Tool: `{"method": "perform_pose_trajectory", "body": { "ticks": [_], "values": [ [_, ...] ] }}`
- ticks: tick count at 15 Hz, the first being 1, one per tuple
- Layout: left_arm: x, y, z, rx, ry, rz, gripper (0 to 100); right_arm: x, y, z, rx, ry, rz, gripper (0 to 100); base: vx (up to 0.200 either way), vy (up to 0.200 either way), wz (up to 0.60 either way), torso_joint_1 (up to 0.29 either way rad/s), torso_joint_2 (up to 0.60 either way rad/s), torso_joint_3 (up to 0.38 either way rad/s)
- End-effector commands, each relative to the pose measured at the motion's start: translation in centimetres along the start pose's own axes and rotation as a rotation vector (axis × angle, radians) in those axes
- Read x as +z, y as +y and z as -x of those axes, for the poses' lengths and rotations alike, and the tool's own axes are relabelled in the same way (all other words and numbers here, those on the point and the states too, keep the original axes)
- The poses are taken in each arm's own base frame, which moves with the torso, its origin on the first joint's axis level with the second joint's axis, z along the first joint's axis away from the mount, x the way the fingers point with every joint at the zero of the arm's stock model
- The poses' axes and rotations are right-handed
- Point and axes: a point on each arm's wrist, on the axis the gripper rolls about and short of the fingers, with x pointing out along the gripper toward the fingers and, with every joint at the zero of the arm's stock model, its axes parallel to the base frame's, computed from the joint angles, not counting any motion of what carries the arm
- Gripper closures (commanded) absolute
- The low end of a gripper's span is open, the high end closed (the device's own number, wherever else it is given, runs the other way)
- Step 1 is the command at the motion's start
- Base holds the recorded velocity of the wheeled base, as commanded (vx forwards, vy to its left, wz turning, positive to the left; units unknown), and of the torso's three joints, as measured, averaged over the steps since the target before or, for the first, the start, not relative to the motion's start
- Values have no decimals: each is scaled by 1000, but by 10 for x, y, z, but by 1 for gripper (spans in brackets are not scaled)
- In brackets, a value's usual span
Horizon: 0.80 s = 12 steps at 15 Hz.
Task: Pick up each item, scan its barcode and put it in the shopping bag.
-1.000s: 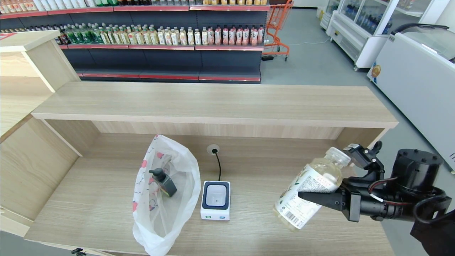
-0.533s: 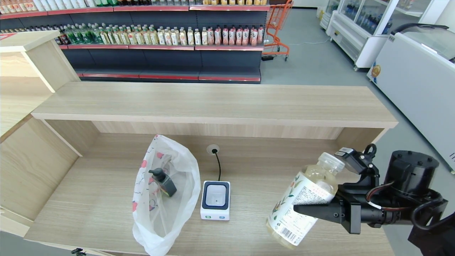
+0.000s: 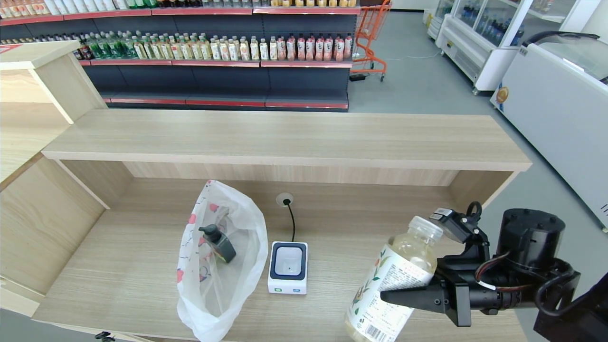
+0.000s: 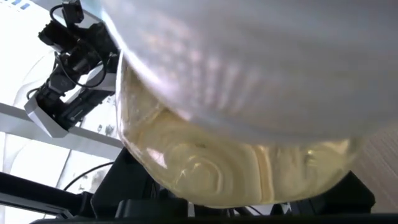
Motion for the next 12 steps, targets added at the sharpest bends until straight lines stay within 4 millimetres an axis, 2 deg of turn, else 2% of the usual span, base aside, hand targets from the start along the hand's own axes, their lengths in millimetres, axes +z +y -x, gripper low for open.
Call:
{"method": "perform_pose_trajectory", "body": {
  "ticks": [1,6,12],
  "values": [
    [0,0,0,0,0,0,0,-3,-2,-7,19,17,-10,100,0,0,0,0,0,0],
    [0,0,0,0,0,0,0,-2,-2,-22,65,37,-27,100,0,0,0,0,0,0],
    [0,0,0,0,0,0,0,2,-4,-28,78,37,-12,100,0,0,0,0,0,0]
  ]
}}
